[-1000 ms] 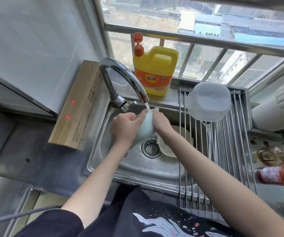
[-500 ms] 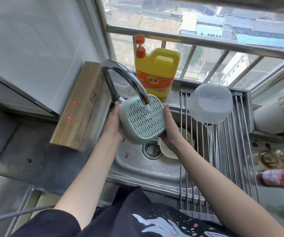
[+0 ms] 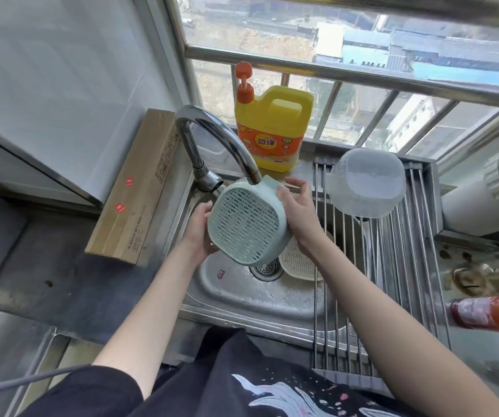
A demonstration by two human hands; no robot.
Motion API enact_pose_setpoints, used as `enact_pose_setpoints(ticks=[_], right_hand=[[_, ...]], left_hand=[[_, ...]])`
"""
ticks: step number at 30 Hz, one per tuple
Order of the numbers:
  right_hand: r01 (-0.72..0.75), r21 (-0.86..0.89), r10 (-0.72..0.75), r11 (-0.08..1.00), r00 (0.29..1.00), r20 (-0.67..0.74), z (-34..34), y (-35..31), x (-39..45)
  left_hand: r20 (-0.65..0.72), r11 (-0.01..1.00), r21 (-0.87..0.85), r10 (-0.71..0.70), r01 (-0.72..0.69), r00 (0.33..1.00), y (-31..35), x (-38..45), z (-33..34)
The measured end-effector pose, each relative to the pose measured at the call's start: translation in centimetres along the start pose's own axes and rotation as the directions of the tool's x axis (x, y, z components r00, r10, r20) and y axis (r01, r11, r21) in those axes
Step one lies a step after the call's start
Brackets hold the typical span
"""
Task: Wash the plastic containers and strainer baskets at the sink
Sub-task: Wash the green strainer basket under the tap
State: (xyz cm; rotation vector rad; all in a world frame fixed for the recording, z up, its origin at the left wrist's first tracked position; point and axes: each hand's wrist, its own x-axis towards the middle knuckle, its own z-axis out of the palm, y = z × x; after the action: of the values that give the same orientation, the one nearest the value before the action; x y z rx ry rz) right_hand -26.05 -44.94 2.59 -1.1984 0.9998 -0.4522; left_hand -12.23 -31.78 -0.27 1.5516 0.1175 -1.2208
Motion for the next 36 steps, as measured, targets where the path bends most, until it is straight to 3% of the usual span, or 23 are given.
enact_pose_setpoints(ticks=[3, 5, 7, 9, 12, 15, 17, 18, 20, 22, 25, 27, 30, 31, 33, 36], right_hand=[[0.079, -0.186, -0.067, 0.979, 0.995, 0.067, -0.2, -0.5, 0.4], [0.09, -0.198, -0.075, 0.976, 0.994, 0.08, -0.2, -1.1, 0.8], [0.06, -0.127, -0.061, 0.99, 0.998, 0.001, -0.1, -1.7, 1.3], [0.032, -0.049, -0.035, 0.998, 0.997, -0.063, 0.2, -1.6, 1.5], [0.053, -0.072, -0.049, 0.996, 0.997, 0.063, 0.3, -0.5, 1.0], [0.101, -0.076, -0.095, 0.992, 0.993, 0.07, 0.0, 0.0, -0.1], [0.138, -0.036, -0.139, 0.99, 0.99, -0.027, 0.1, 0.3, -0.8], [0.168, -0.116, -0.178, 0.979, 0.981, -0.08, 0.3, 0.4, -1.4], [0.177, -0.384, -0.252, 0.906, 0.955, -0.154, 1.1, 1.3, -2.5], [0.156, -0.54, -0.315, 0.827, 0.924, -0.215, 2.0, 2.0, -3.9], [0.371, -0.697, -0.555, 0.613, 0.83, -0.046, 2.5, 3.7, -5.3], [0.373, -0.762, -0.555, 0.529, 0.832, 0.021, 1.8, 4.4, -5.2], [0.345, -0.838, -0.438, 0.422, 0.887, 0.144, 0.4, 4.3, -4.8], [0.347, -0.835, -0.404, 0.428, 0.899, 0.167, 0.1, 4.3, -4.6], [0.321, -0.774, -0.342, 0.546, 0.929, 0.144, -0.5, 4.6, -4.1], [0.184, -0.623, -0.224, 0.761, 0.975, 0.014, -0.5, 5.6, -4.2]], left_hand=[[0.089, 0.966, 0.178, 0.176, -0.189, 0.98, 0.8, -1.2, 1.6], [0.14, 0.948, 0.145, 0.265, -0.284, 0.954, 1.2, -1.4, 2.3], [0.115, 0.957, 0.065, 0.273, -0.282, 0.955, 1.4, -1.2, 2.4], [0.071, 0.974, -0.068, 0.219, -0.214, 0.973, 1.5, -0.5, 2.6], [0.08, 0.954, -0.293, -0.038, 0.06, 0.996, 1.0, -0.5, 3.4], [0.078, 0.888, -0.361, -0.276, 0.285, 0.958, 0.4, -1.7, 4.3], [-0.02, 0.844, -0.391, -0.406, 0.367, 0.914, 0.4, -2.8, 5.1], [-0.091, 0.822, -0.42, -0.461, 0.385, 0.883, 0.5, -3.3, 5.7], [-0.148, 0.762, -0.508, -0.536, 0.401, 0.831, 0.5, -3.8, 6.6], [-0.175, 0.734, -0.553, -0.564, 0.393, 0.807, 0.6, -4.2, 7.1], [-0.148, 0.68, -0.616, -0.595, 0.397, 0.79, 0.9, -4.0, 6.5], [-0.158, 0.71, -0.572, -0.586, 0.41, 0.795, 1.1, -4.2, 6.3], [-0.142, 0.728, -0.558, -0.557, 0.398, 0.818, 1.2, -5.8, 6.5], [-0.135, 0.704, -0.591, -0.568, 0.394, 0.812, 1.1, -6.2, 6.6], [-0.108, 0.653, -0.665, -0.564, 0.362, 0.819, 0.7, -5.7, 6.4], [-0.003, 0.688, -0.68, -0.345, 0.251, 0.938, 0.0, -4.5, 6.3]])
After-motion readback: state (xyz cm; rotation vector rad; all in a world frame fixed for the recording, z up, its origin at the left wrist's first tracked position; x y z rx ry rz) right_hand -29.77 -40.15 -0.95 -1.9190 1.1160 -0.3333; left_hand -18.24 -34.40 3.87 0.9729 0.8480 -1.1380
